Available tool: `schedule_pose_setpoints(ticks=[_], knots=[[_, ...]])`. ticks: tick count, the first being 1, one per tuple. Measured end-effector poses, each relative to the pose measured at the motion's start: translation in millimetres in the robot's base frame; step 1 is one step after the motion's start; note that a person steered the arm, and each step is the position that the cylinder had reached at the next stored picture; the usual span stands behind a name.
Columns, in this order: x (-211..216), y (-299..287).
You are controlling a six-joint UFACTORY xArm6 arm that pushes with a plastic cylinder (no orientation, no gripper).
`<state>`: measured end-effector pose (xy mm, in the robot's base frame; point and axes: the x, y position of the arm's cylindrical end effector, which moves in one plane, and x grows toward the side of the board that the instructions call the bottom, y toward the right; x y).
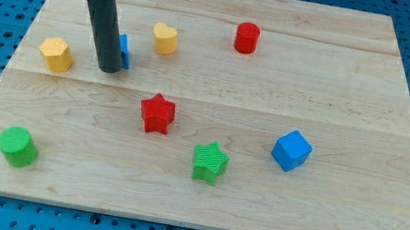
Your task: Slide the blue triangle to the center
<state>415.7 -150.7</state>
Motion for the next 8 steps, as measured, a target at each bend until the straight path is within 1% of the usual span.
schedule_pose_setpoints(ticks=[1, 2, 3, 4, 5, 6, 7, 8], knots=[[-6, -26], [-27, -26], [-38, 9], [-38, 73], [-43, 54], [-57, 80], [-63, 125], [-61, 146]])
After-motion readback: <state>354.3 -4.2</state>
